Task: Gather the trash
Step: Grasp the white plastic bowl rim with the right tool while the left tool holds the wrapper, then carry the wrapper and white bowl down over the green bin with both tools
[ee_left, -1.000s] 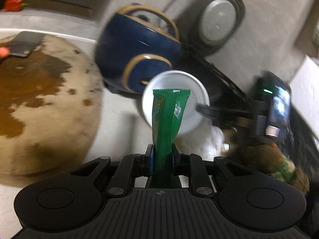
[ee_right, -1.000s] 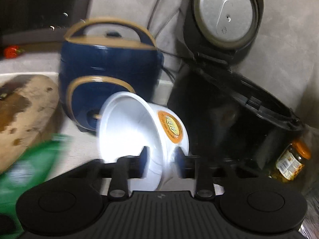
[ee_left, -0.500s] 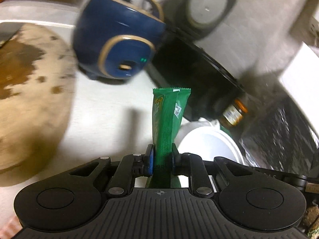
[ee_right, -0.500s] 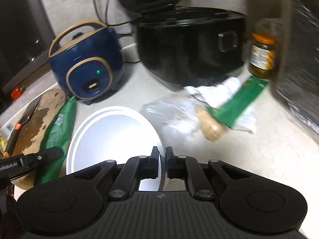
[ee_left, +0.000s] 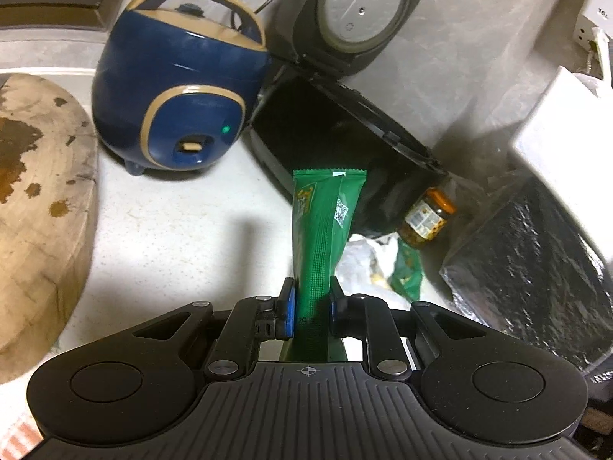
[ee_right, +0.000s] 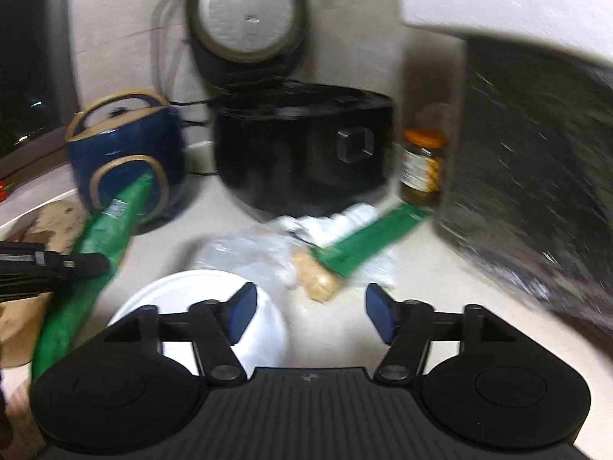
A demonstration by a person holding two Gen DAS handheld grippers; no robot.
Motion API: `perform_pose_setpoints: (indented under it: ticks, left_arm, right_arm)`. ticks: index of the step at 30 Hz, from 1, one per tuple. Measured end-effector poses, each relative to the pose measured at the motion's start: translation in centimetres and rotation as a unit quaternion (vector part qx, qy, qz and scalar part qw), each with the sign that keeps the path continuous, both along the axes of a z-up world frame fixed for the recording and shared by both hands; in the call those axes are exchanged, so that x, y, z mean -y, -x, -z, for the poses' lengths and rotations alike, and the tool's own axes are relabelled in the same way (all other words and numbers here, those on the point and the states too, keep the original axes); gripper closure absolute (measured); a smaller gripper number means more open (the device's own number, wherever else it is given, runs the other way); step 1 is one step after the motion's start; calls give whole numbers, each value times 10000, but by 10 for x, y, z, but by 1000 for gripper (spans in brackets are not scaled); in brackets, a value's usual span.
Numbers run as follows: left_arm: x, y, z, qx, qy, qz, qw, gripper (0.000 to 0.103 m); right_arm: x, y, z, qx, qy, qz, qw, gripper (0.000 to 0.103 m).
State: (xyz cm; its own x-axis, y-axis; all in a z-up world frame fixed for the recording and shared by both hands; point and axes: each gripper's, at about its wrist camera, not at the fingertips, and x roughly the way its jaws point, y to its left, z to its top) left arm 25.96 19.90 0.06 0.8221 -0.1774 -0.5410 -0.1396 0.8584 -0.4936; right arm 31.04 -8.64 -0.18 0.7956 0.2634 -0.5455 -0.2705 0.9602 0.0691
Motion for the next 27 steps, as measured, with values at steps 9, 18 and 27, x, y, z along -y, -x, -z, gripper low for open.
perform_pose_setpoints:
  ticks: [9,18,27]
  left_arm:
    - [3,13,2,-67,219,131,9997,83]
    - [-4,23,5,-131,297,151,9994,83]
    - [5,15,13,-206,358,498,9979,83]
  right_arm:
    - [1,-16,43,-1383,-706,-199,9877,42]
    - [-15,-2,37,-1435,-881,-653,9836,96]
    - [-3,15,30,-1254,-625,-362,9895,96]
